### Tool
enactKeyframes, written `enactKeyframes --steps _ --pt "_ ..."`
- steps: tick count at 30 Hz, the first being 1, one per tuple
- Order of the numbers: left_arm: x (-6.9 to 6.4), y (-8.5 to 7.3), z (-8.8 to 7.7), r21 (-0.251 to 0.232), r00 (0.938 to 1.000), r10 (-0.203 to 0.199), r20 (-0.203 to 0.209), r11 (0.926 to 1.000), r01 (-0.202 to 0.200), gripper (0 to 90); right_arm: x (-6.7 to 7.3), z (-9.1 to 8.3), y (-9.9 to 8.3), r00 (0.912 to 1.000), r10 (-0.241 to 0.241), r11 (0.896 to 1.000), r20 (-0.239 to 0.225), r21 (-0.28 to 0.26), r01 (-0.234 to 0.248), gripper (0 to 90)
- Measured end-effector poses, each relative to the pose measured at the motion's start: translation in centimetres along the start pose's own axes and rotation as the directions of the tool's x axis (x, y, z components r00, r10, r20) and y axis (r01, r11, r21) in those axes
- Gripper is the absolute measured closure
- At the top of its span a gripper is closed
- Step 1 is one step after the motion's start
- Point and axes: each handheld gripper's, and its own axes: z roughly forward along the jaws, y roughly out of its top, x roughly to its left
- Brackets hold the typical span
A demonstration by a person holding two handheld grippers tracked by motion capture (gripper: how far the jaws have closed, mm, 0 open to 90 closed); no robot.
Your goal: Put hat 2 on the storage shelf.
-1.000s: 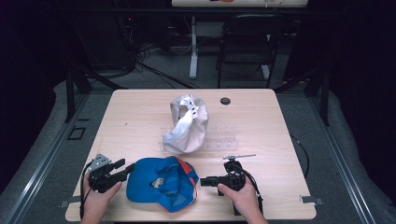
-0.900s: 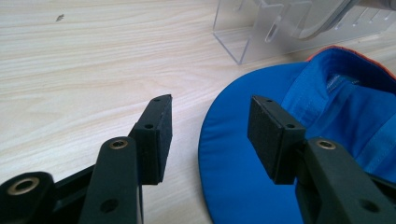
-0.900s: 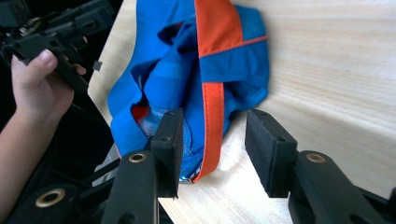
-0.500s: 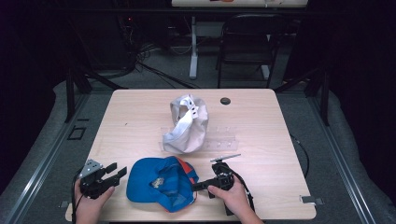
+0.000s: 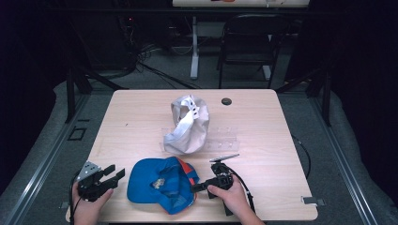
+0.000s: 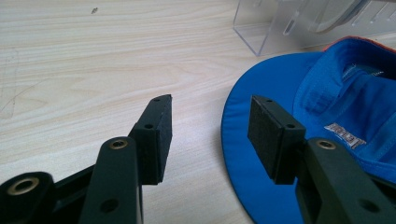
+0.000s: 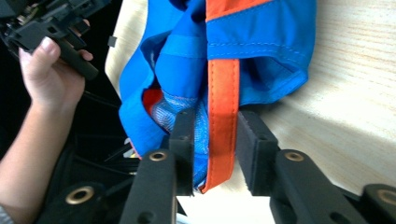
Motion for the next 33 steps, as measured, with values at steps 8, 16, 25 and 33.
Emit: enactKeyframes --steps 8,16,25,33 --pt "0.0 0.0 0.0 0.002 1.0 0.0 0.0 1.0 0.0 50.4 0.1 -0.1 -0.1 1.0 0.004 1.0 0.004 0.012 -0.004 76.5" --pt "0.1 0.0 -0.1 0.002 1.0 0.002 -0.002 1.0 -0.002 50.4 0.2 -0.5 -0.1 0.9996 0.027 1.0 0.01 0.005 -0.027 77.2" --pt "0.1 0.0 -0.1 -0.003 1.0 0.001 -0.004 1.0 -0.001 50.4 0.8 -1.9 0.0 0.9991 0.042 0.998 -0.003 -0.054 -0.042 77.4" --pt "0.0 0.1 0.0 0.003 1.0 0.009 -0.002 1.0 -0.009 50.4 1.7 -2.9 0.3 0.9991 0.017 0.998 0.038 -0.066 -0.015 77.5"
